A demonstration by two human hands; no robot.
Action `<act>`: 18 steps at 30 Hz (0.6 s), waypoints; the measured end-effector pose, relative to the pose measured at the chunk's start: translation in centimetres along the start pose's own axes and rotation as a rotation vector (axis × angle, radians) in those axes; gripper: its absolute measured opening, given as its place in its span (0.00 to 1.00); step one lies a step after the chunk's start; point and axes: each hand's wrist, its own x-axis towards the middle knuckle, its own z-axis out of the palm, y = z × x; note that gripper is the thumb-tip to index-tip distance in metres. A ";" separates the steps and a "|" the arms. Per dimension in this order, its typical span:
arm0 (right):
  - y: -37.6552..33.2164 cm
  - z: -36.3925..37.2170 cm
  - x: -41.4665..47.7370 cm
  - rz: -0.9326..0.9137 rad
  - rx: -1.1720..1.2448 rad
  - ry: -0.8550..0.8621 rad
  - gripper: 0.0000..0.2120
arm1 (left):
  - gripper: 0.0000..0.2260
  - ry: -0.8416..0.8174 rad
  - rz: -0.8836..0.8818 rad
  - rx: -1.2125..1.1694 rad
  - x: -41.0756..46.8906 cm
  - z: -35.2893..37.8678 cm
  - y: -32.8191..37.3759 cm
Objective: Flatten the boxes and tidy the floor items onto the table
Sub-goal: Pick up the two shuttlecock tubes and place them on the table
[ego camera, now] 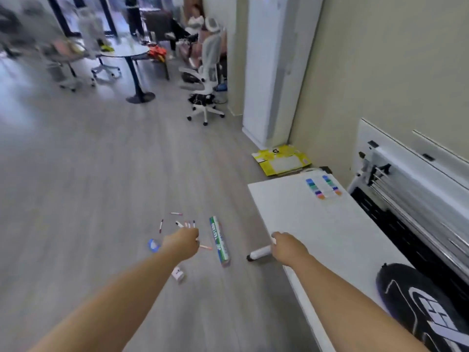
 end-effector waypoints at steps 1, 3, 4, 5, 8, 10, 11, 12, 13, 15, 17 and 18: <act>-2.9 0.9 1.3 -0.024 -0.025 -0.006 0.25 | 0.13 0.003 -0.023 -0.015 0.2 0.1 -3.0; -8.6 2.7 3.5 -0.070 -0.066 0.000 0.20 | 0.13 0.000 -0.072 -0.040 0.6 -0.1 -8.9; -11.3 3.7 4.4 -0.093 -0.080 -0.008 0.19 | 0.13 -0.006 -0.100 -0.055 0.7 -0.1 -12.0; -14.0 4.8 5.0 -0.117 -0.093 -0.028 0.19 | 0.13 -0.015 -0.126 -0.071 0.7 -0.1 -14.9; -21.1 7.7 6.7 -0.169 -0.130 -0.066 0.18 | 0.13 -0.032 -0.217 -0.120 0.8 0.4 -22.8; -24.9 9.3 7.6 -0.218 -0.158 -0.086 0.15 | 0.13 -0.059 -0.264 -0.136 0.8 0.8 -26.7; -26.4 10.1 8.2 -0.242 -0.176 -0.103 0.15 | 0.13 -0.072 -0.291 -0.158 0.9 1.1 -28.4; -27.8 10.7 8.7 -0.262 -0.190 -0.122 0.16 | 0.13 -0.077 -0.315 -0.185 1.2 1.6 -29.7; -28.9 11.3 9.5 -0.271 -0.202 -0.142 0.16 | 0.13 -0.079 -0.338 -0.209 1.5 2.1 -31.0; -30.7 12.8 11.5 -0.285 -0.232 -0.162 0.17 | 0.15 -0.076 -0.392 -0.266 2.5 3.6 -33.0; -32.1 15.1 14.1 -0.290 -0.281 -0.205 0.17 | 0.17 -0.085 -0.458 -0.330 3.6 5.9 -34.7; -32.9 16.3 15.4 -0.300 -0.315 -0.226 0.17 | 0.19 -0.096 -0.490 -0.357 4.3 7.3 -35.4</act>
